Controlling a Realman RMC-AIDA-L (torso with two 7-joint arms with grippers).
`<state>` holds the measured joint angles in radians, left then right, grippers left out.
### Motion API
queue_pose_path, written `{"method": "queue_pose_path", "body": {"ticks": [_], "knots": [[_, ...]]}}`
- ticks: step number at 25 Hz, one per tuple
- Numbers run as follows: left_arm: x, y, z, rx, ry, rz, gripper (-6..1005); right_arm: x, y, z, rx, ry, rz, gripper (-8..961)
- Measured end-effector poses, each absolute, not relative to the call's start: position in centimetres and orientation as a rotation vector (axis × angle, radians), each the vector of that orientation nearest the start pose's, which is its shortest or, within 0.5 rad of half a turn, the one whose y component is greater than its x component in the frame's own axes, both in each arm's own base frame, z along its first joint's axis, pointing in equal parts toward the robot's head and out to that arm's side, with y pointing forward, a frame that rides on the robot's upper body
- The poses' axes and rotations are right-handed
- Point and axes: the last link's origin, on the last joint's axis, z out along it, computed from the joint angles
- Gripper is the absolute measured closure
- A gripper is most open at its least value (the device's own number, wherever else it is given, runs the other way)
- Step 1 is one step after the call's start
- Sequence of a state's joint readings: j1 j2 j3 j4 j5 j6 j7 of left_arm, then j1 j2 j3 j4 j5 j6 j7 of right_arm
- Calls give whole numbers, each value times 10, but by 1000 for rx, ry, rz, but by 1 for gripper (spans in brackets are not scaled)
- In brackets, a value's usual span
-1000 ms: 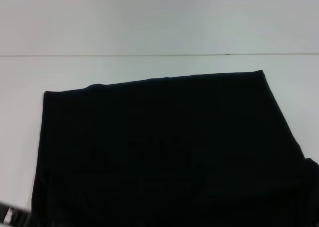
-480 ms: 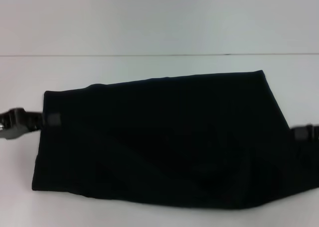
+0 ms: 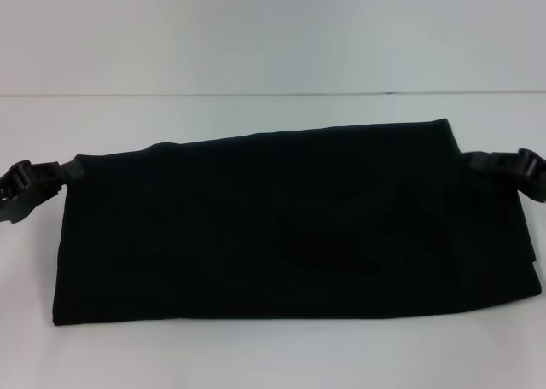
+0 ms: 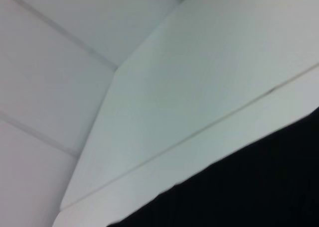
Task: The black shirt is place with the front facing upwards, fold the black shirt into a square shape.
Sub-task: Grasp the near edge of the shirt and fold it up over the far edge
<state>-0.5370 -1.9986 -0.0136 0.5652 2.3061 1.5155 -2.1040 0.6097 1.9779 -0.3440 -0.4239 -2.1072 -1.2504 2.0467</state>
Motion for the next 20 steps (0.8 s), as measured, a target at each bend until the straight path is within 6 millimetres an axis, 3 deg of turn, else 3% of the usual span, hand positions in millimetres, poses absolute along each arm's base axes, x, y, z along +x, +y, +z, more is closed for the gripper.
{"method": "queue_pose_path", "body": {"ticks": [12,20], "knots": [[-349,341,55,-1650,-1699,-1171,954,308,390,27,-1791,1548,1088,891],[-346,346,65,-1553,-1623,-1308,954,301,394,34,-1750,1494,1199,891]]}}
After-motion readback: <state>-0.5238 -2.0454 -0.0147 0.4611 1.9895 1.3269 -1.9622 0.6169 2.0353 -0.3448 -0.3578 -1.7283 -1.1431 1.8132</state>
